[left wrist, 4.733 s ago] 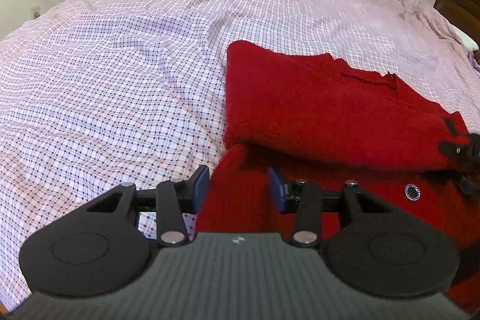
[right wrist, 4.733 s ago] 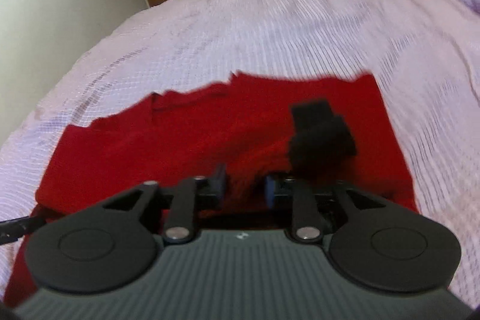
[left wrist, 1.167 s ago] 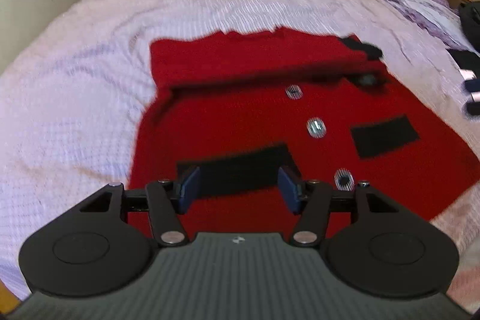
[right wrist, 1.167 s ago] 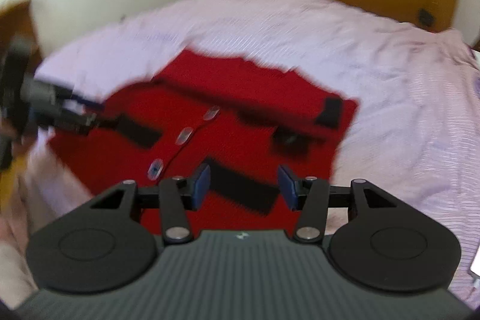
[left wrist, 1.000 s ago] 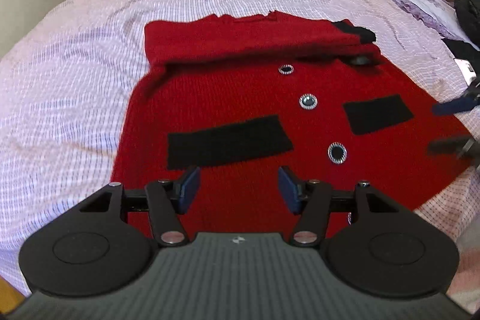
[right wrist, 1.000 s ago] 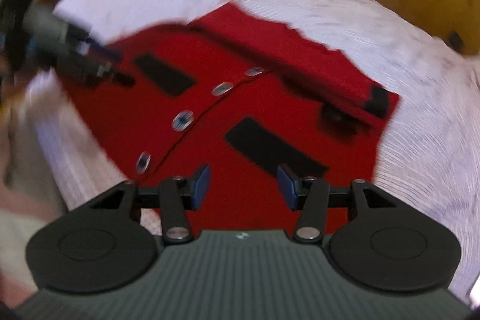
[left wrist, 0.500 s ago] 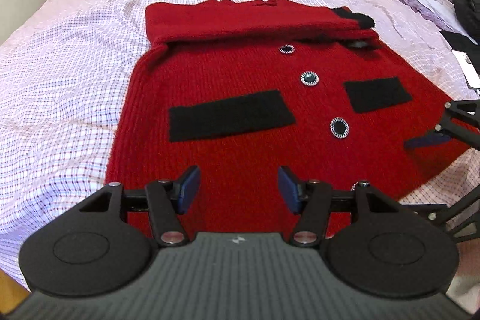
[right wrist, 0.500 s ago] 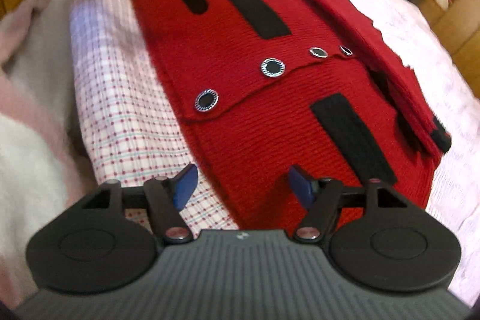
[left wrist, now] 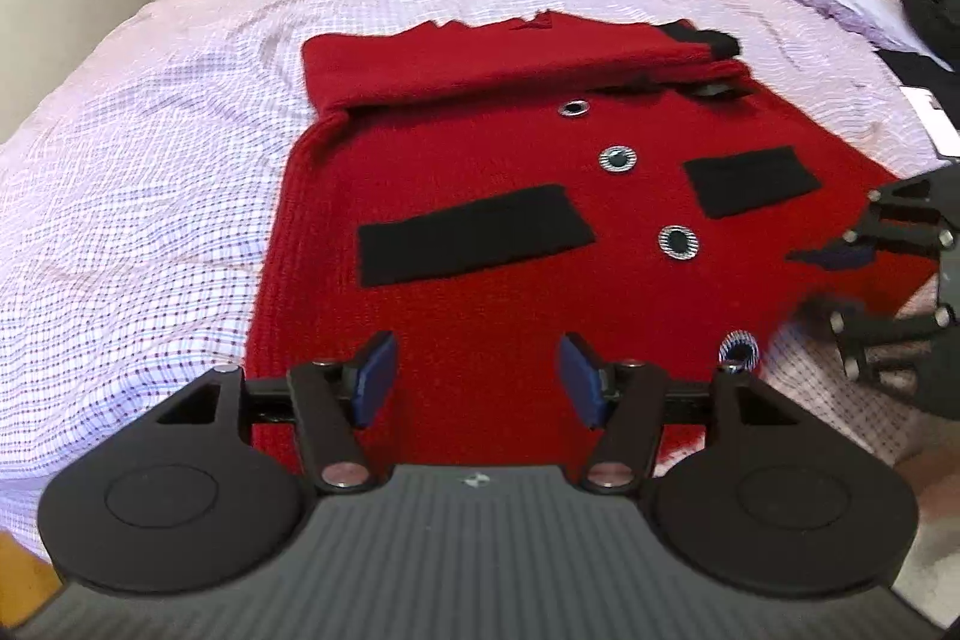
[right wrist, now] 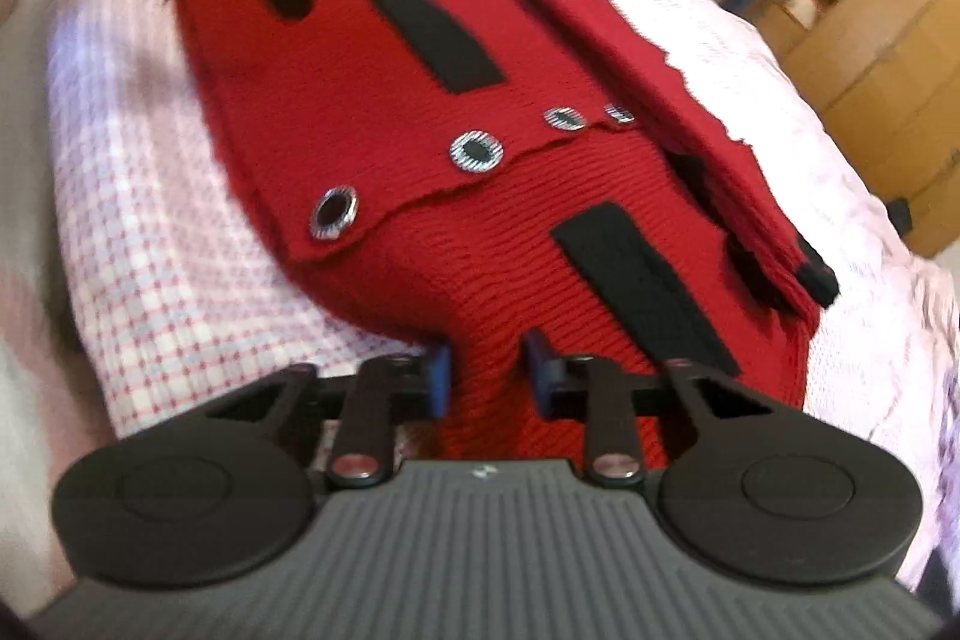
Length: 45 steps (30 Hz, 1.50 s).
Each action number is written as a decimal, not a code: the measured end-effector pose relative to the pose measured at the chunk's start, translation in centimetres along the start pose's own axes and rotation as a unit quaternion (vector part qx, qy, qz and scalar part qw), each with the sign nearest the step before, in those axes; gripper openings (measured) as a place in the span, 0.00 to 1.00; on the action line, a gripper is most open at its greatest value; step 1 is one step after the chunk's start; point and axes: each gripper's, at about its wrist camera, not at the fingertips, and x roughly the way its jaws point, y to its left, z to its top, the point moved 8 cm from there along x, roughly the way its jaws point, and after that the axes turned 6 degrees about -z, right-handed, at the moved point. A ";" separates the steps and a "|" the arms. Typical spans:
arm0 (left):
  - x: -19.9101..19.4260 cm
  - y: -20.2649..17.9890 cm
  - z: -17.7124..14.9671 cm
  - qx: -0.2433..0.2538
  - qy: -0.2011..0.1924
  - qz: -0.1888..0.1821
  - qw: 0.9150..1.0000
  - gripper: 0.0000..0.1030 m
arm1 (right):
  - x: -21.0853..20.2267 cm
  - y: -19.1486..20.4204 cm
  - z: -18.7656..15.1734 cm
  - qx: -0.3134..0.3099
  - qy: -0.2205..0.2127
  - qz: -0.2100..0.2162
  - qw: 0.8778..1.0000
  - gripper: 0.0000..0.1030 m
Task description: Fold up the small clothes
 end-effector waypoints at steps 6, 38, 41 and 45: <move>-0.8 -2.5 -0.6 0.037 -0.006 -0.043 0.998 0.67 | -0.4 -2.9 1.3 0.093 -0.020 0.014 0.995 0.16; 4.9 -0.2 0.2 0.060 0.007 0.071 0.996 0.39 | -1.2 -4.1 -3.5 0.102 0.025 -0.026 0.994 0.54; 5.3 -0.1 -0.1 0.059 0.011 0.081 0.995 0.39 | -1.1 -5.2 -4.1 0.132 0.027 -0.026 0.991 0.54; 4.6 0.0 0.6 0.031 -0.007 0.070 0.997 0.30 | -2.4 -4.6 -3.7 0.147 0.022 -0.007 0.989 0.54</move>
